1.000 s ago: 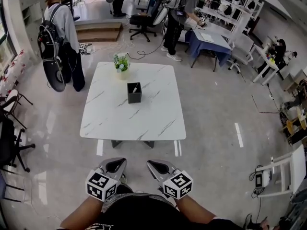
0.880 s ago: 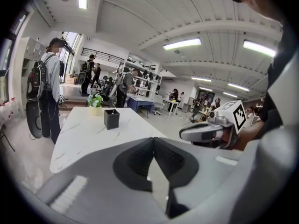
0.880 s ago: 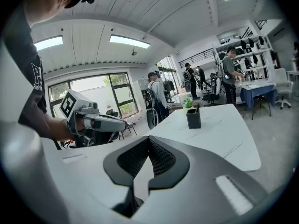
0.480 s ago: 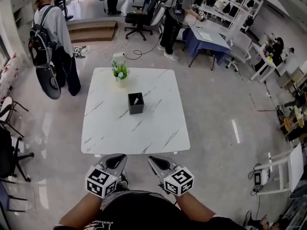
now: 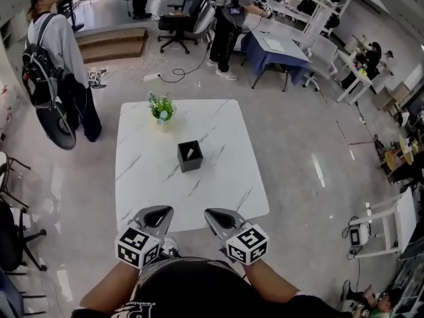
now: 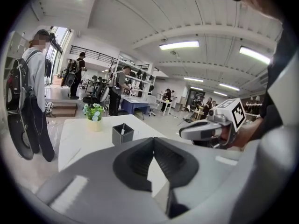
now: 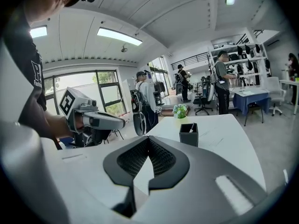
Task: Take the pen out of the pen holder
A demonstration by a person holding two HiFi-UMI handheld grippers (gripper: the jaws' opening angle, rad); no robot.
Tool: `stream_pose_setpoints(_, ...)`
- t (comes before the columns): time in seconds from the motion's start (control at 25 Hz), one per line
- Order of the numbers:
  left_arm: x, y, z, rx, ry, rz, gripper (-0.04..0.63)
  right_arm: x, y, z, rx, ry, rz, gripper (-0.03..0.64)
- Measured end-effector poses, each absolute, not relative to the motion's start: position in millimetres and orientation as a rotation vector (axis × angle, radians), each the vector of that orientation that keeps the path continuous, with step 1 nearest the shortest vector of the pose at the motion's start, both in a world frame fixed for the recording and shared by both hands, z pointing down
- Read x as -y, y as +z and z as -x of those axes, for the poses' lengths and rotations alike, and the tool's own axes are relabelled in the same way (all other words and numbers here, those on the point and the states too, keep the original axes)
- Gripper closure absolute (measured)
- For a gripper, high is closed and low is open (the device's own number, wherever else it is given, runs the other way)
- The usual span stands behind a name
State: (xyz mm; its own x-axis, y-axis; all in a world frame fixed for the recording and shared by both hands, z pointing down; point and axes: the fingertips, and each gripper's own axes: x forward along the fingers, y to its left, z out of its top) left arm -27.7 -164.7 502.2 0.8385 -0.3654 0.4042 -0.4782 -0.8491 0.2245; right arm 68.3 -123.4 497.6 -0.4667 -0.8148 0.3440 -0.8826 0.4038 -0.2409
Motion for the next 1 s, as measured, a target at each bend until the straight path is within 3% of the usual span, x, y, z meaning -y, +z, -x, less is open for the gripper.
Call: stream_pose_setpoints(1.0,247,522,31,0.558,0.518,-2.697,0.538,207,504,-68,2.423,0.578,-1.59,0.617)
